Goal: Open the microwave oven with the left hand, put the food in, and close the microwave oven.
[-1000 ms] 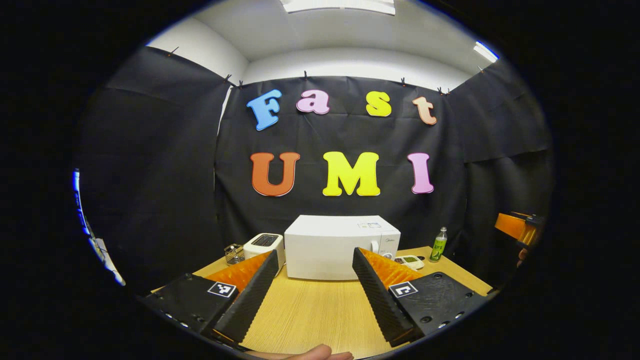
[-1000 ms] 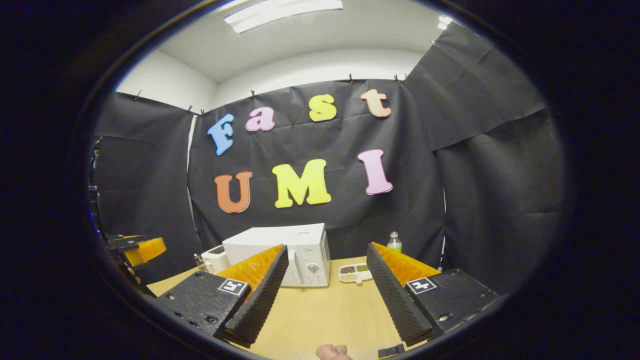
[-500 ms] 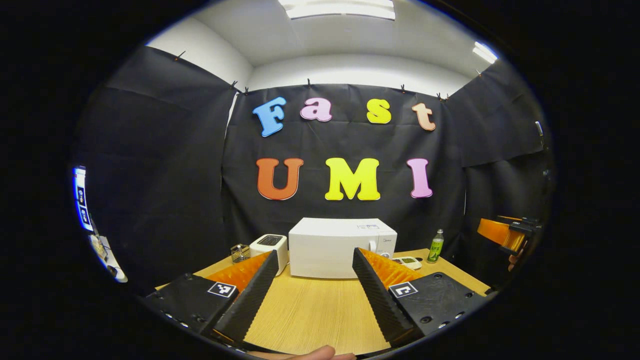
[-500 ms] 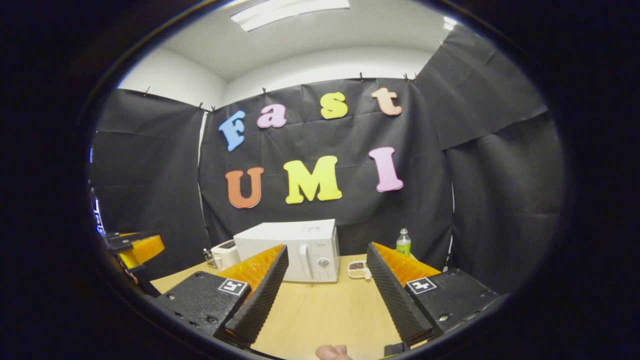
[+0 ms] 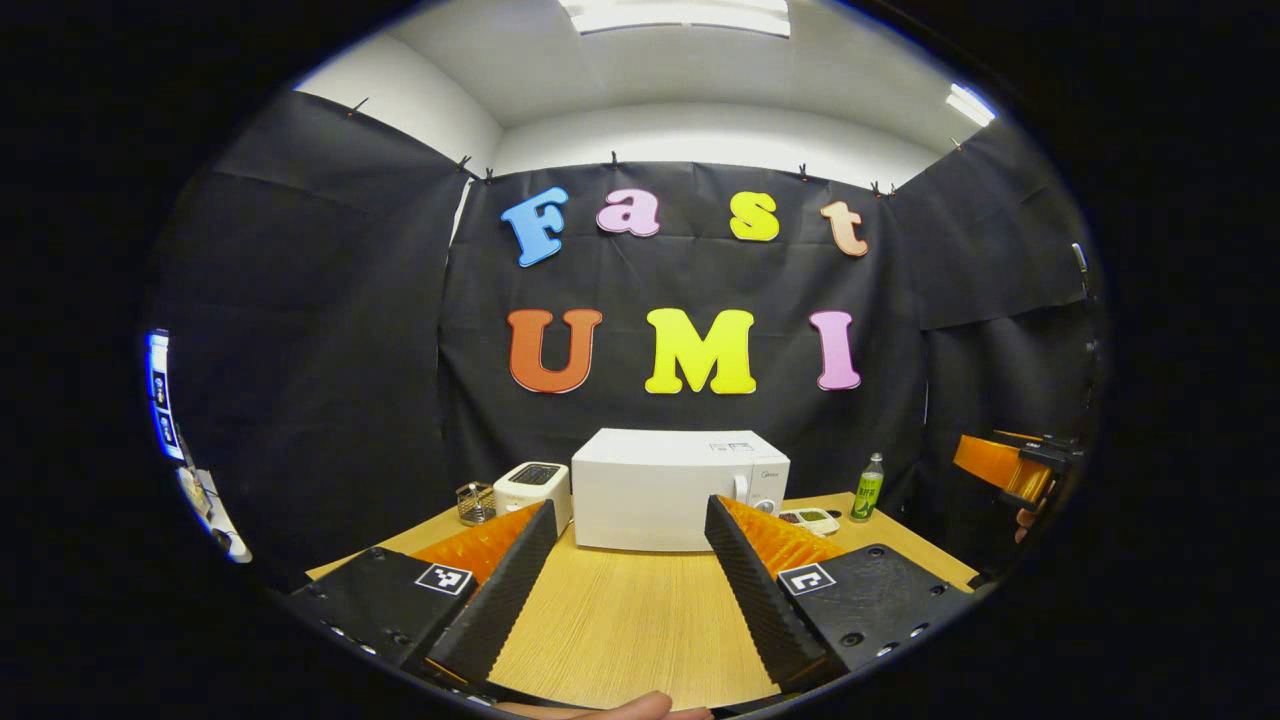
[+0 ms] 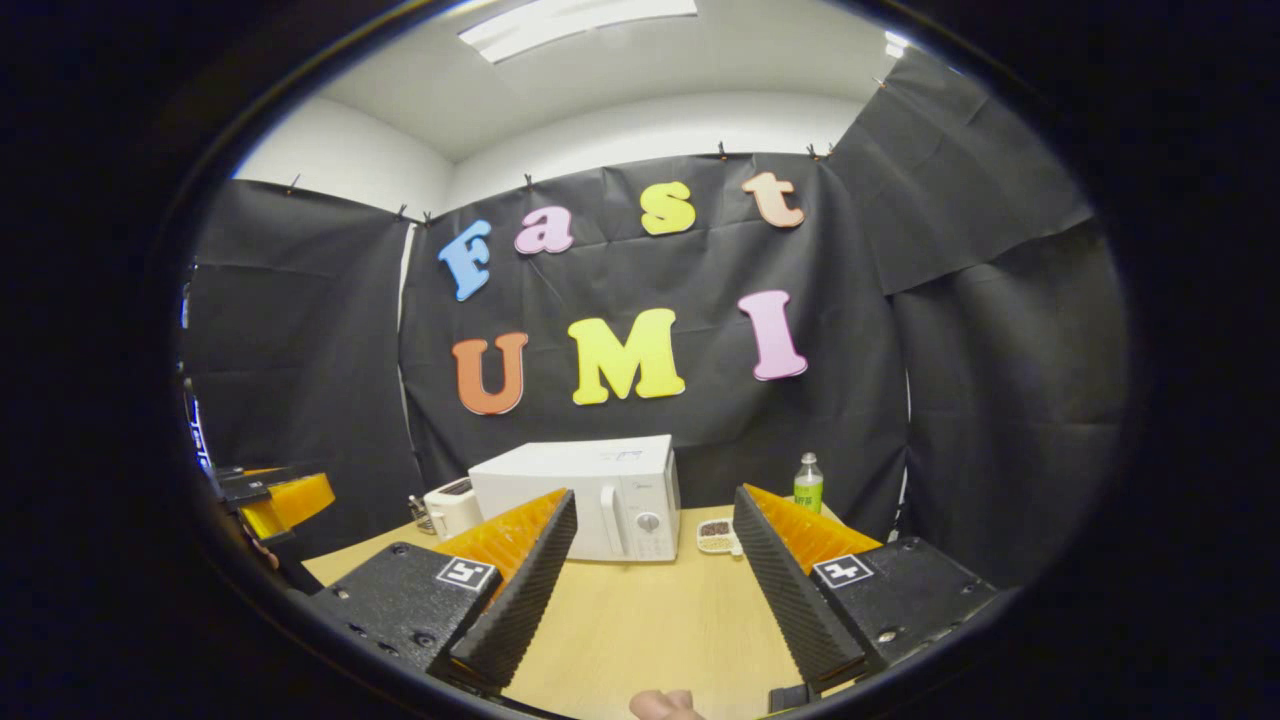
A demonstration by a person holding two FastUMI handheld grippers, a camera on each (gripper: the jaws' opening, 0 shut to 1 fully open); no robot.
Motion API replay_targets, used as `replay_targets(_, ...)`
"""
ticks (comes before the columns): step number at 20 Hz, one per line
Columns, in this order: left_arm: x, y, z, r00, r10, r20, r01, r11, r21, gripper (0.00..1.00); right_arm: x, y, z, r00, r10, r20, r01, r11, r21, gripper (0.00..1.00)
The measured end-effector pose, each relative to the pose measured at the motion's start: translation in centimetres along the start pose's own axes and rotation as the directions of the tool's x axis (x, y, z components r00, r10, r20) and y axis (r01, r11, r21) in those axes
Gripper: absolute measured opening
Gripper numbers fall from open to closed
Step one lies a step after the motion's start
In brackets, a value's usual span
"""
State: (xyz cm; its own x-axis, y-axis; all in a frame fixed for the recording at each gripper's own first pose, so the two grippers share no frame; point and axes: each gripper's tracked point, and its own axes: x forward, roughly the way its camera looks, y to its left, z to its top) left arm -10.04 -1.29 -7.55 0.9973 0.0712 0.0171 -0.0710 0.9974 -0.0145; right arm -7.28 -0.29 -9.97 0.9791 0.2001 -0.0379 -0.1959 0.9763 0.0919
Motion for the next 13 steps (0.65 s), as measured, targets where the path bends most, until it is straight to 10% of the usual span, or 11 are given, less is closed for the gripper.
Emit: replay_targets(13, -0.4, -1.0, 0.1, 1.0, -0.004, -0.003, 0.004, 1.0, -0.01, 0.95, -2.2, -2.1, 0.7, 0.997, -0.052, 0.049, 0.053, 0.998, -0.032, 0.91)
